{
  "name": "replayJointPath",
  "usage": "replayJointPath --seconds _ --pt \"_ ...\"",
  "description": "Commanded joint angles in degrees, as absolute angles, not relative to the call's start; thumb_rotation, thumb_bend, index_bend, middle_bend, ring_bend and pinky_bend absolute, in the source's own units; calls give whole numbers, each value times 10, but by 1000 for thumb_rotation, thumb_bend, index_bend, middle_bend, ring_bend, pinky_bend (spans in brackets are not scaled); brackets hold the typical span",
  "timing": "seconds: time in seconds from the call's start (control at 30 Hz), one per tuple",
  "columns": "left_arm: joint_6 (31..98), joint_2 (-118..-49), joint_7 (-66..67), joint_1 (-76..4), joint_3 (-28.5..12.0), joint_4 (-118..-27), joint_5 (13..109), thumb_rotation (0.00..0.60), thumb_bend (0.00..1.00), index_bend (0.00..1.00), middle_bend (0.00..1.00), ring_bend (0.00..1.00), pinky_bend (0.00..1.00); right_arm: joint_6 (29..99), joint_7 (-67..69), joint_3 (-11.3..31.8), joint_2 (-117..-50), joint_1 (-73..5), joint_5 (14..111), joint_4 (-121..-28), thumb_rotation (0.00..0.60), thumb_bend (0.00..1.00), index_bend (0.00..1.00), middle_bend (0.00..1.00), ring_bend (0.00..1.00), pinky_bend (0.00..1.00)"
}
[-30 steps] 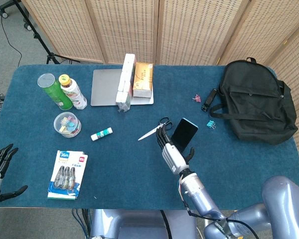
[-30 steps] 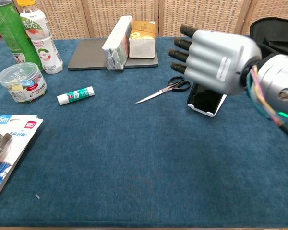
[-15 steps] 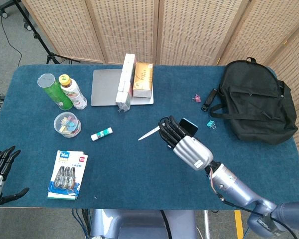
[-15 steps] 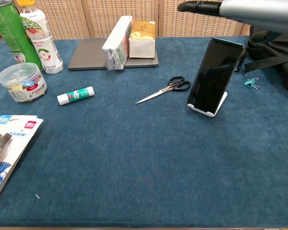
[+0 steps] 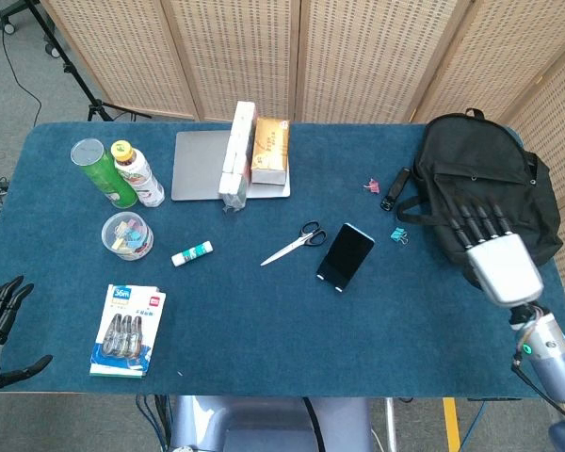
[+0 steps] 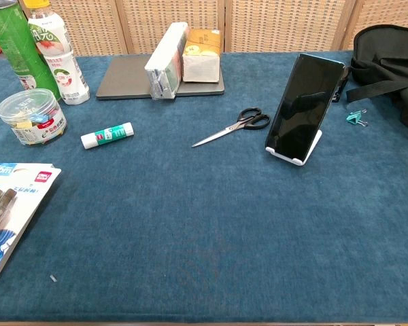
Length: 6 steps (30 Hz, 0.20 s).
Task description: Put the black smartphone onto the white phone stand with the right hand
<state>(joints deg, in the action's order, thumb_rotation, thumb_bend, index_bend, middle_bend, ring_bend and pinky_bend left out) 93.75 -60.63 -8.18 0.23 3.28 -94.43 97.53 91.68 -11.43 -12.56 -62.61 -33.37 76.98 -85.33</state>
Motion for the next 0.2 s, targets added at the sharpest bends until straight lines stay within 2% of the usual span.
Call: replayJointPath --seconds 0.03,0.2 --pt "940 -606 -82 4 33 -943 976 600 0 0 0 0 0 918 -57 -111 -629 -275 737 -870 600 0 1 0 0 0" --pt "943 -608 -80 6 33 -942 975 600 0 0 0 0 0 922 -33 -96 -653 -228 719 -862 600 0 0 0 0 0"
